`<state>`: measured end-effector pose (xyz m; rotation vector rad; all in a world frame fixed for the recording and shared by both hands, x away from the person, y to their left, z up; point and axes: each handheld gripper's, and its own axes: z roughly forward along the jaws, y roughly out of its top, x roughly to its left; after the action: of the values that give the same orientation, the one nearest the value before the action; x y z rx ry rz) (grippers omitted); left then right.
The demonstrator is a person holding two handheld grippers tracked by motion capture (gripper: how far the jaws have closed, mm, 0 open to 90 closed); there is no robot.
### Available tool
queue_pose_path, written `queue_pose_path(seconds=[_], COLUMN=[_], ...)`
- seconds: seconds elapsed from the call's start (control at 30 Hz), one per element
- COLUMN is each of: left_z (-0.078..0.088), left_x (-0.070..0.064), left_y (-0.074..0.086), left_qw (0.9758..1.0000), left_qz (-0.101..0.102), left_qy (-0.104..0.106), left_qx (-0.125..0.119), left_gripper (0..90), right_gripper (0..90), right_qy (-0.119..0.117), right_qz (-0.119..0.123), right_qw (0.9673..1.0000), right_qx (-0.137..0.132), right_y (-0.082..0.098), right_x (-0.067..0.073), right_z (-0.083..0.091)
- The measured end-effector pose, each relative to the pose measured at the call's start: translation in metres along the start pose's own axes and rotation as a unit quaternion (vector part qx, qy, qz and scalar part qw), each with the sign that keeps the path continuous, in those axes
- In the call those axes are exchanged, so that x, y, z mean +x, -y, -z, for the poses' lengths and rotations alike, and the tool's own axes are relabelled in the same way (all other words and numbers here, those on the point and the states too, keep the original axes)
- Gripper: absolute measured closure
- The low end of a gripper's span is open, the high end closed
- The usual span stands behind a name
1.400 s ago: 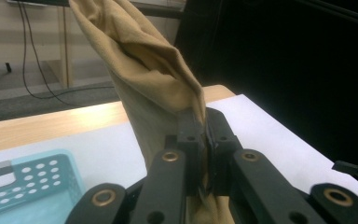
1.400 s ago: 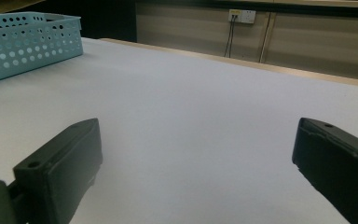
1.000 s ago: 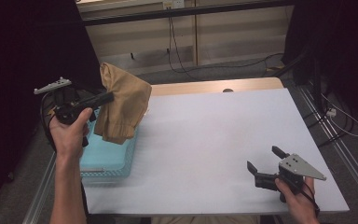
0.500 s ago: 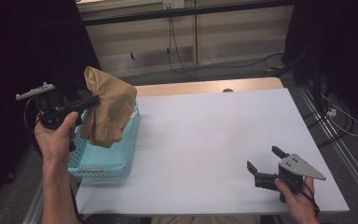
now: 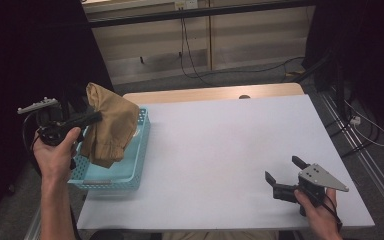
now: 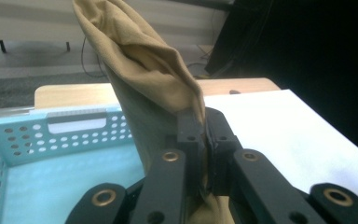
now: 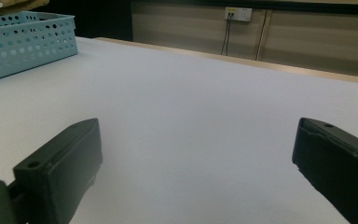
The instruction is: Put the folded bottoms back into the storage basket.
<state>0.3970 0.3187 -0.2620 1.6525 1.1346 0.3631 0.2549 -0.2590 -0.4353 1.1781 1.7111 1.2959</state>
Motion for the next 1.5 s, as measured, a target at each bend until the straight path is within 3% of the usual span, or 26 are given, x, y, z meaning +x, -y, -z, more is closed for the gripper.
queue_pose_path(seconds=[0.43, 0.53, 0.63, 1.07, 1.27, 1.5], left_z=[-0.015, -0.020, -0.024, -0.039, -0.046, -0.056], left_x=[0.009, 0.011, 0.015, 0.030, 0.027, 0.017], left_y=[0.010, 0.012, 0.015, 0.026, 0.027, 0.025], left_qw=[0.9997, 0.9995, 0.9989, 0.9974, 0.9966, 0.9973], left_qz=[0.009, 0.009, 0.009, 0.028, 0.024, 0.020], left_qy=[-0.009, -0.014, -0.032, -0.038, -0.043, -0.015], left_qx=[0.020, 0.027, 0.034, 0.055, 0.066, 0.069], left_gripper=[86.8, 86.8, 86.8, 86.8, 86.8, 86.8], right_gripper=[1.4, 1.4, 1.4, 1.4, 1.4, 1.4], right_qy=[-0.003, -0.004, -0.002, -0.005, -0.004, -0.007], right_qz=[0.000, 0.002, 0.001, 0.004, 0.003, 0.002], right_qw=[1.0000, 1.0000, 1.0000, 1.0000, 1.0000, 1.0000], right_qx=[-0.001, -0.001, -0.001, -0.001, 0.000, 0.000], right_y=[0.000, 0.000, 0.000, 0.000, 0.000, 0.000], right_x=[0.000, 0.001, 0.001, 0.001, 0.000, 0.001], right_z=[0.001, 0.001, 0.001, 0.001, 0.001, 0.001])
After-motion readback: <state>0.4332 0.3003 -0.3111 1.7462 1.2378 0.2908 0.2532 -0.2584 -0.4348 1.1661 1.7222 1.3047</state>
